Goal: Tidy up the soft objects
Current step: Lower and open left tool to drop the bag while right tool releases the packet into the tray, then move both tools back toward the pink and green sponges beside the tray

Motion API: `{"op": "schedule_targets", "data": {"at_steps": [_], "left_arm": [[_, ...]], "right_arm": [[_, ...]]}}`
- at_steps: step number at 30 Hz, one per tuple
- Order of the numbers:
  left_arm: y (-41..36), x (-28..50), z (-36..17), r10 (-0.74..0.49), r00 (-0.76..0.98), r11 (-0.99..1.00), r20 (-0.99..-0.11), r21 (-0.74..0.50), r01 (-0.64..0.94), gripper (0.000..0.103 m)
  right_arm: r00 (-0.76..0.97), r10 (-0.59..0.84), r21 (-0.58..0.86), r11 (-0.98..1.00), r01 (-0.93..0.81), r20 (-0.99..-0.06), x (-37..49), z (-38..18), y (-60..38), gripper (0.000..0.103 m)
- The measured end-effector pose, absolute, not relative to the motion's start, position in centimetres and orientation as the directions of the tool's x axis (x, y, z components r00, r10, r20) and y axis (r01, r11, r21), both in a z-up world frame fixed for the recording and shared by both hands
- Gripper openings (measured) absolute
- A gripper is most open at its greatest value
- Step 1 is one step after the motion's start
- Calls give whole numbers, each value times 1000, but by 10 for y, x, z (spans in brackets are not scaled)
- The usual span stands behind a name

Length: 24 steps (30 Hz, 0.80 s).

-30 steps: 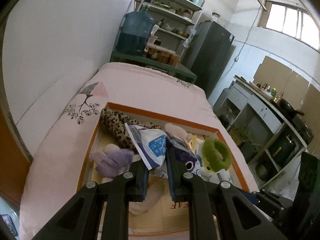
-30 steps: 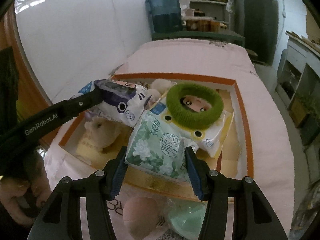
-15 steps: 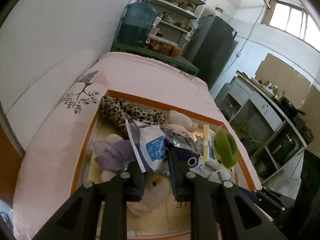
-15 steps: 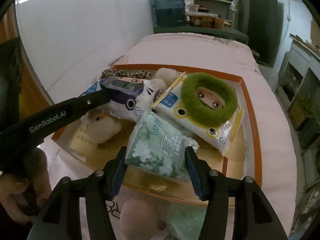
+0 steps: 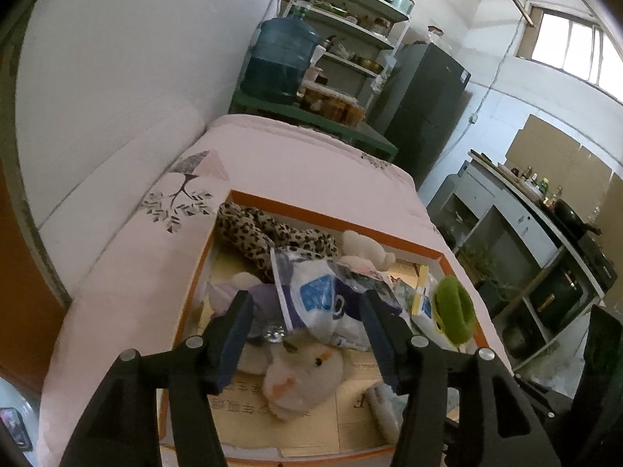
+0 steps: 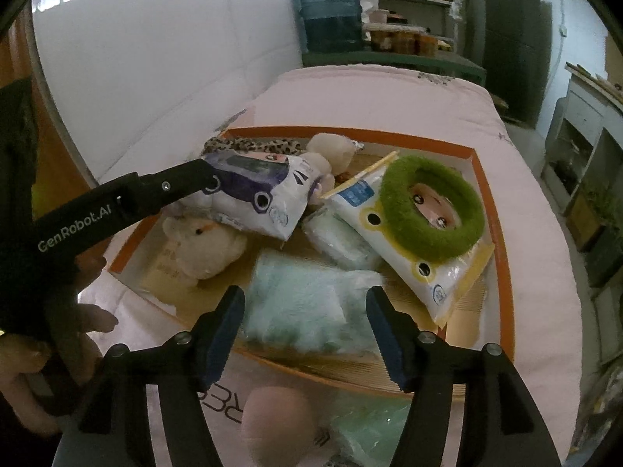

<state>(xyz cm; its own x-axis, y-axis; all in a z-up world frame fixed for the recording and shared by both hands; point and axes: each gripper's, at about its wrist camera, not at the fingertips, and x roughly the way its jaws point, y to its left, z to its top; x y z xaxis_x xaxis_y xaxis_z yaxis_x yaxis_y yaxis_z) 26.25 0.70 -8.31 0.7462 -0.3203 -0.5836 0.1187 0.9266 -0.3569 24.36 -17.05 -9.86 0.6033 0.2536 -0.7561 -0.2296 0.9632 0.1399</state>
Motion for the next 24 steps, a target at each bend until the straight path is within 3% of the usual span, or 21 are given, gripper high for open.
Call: {"op": "schedule_targets", "data": {"at_steps": [24], "left_arm": [[5,239,-60,-305,765,938,-567,-316,140,57]], "right_arm": [[643,268,169,962,-213,-717,223,-75,-178,70]]}}
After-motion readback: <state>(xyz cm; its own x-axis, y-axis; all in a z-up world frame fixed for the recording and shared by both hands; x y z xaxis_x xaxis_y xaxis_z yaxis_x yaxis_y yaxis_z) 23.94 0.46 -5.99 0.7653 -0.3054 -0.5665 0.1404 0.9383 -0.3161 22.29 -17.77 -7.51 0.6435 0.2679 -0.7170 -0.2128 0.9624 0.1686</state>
